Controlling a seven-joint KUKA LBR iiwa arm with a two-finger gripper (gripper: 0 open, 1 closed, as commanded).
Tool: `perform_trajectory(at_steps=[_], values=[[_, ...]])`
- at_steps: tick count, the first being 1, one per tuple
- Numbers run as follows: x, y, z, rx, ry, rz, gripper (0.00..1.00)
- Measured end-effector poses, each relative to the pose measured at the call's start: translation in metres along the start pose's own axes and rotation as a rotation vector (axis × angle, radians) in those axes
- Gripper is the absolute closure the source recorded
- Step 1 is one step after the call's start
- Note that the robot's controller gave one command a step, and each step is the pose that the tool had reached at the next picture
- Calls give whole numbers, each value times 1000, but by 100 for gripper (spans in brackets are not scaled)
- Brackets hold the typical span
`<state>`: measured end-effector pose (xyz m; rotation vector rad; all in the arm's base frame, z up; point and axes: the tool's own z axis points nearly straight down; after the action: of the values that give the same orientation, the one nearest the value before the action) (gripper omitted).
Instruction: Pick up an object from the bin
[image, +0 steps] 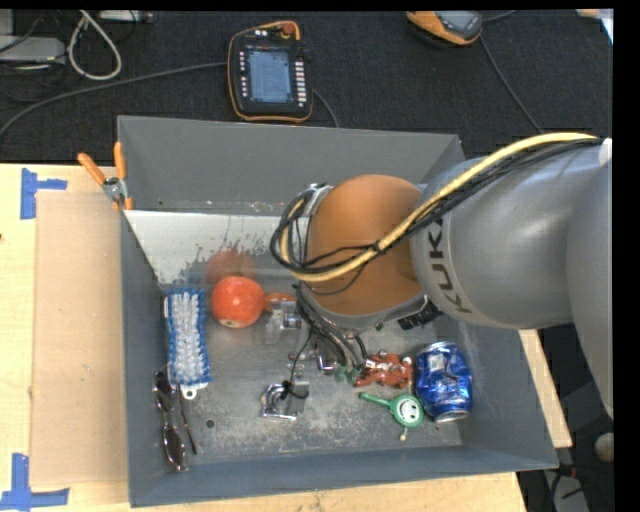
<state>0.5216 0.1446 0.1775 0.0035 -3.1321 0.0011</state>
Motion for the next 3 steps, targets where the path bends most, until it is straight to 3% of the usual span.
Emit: perform_trajectory(at_steps=[1, 2, 3], values=[[-2, -1, -3, -1, -7, 4, 0], [25, -39, 110, 0, -1, -80, 0], [5, -23, 43, 0, -24, -539, 0]])
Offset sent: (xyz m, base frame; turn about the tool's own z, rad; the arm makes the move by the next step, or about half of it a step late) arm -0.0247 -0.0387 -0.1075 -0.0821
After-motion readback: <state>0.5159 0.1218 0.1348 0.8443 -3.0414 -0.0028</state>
